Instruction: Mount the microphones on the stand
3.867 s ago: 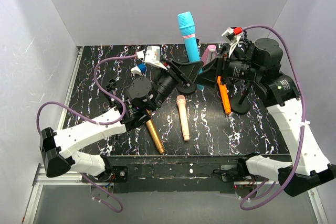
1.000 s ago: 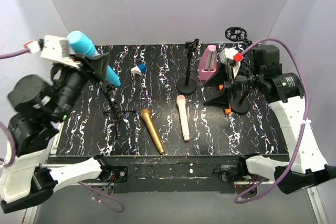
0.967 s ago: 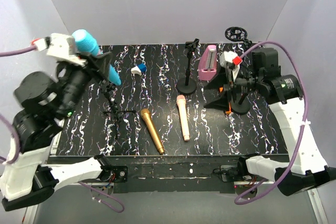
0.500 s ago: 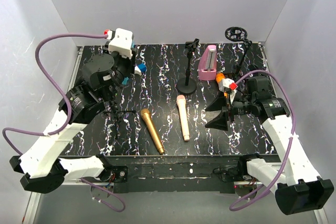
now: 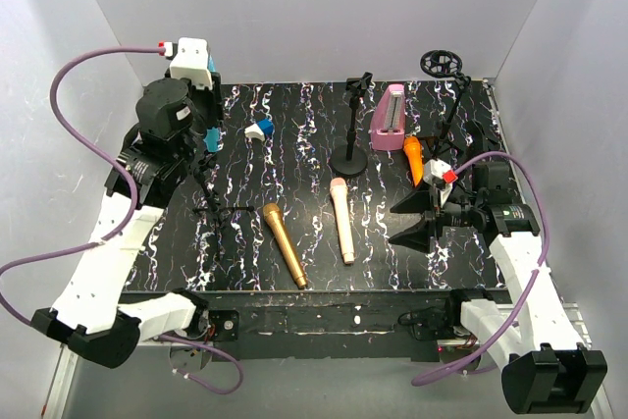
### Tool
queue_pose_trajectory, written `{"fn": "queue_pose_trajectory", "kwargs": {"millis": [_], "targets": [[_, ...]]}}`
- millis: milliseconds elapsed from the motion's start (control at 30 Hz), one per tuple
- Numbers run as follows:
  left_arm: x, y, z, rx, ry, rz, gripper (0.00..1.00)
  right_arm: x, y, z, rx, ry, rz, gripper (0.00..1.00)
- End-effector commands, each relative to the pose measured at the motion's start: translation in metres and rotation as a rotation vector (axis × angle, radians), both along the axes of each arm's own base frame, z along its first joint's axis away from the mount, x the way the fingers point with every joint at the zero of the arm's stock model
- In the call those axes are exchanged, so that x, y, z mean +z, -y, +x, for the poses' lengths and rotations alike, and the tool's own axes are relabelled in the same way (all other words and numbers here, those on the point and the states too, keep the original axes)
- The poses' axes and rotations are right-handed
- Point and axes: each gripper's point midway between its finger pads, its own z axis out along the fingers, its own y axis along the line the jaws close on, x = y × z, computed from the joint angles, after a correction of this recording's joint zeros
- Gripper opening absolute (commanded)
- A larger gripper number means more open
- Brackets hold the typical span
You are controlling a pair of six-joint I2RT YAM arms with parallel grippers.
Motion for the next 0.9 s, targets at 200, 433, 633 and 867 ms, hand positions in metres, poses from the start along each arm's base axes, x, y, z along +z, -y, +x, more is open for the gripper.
{"fn": "queue_pose_trajectory", "kwargs": {"millis": [200, 433, 633, 867], "targets": [[-0.023, -0.012, 0.014, -0.035, -0.039, -0.085, 0.0, 0.007, 0.001, 0.0, 0.018, 0.072, 0.032, 0.87], [-0.028, -0.014, 0.017, -0.055, -0.046, -0.088, 0.0, 0.007, 0.001, 0.0, 0.019, 0.066, 0.037, 0.88], [-0.041, -0.017, 0.012, -0.069, -0.071, -0.093, 0.0, 0.006, 0.001, 0.001, 0.016, 0.063, 0.036, 0.88], [-0.061, -0.014, -0.004, -0.12, -0.097, -0.086, 0.0, 0.005, 0.001, 0.002, 0.017, 0.063, 0.034, 0.88]]}}
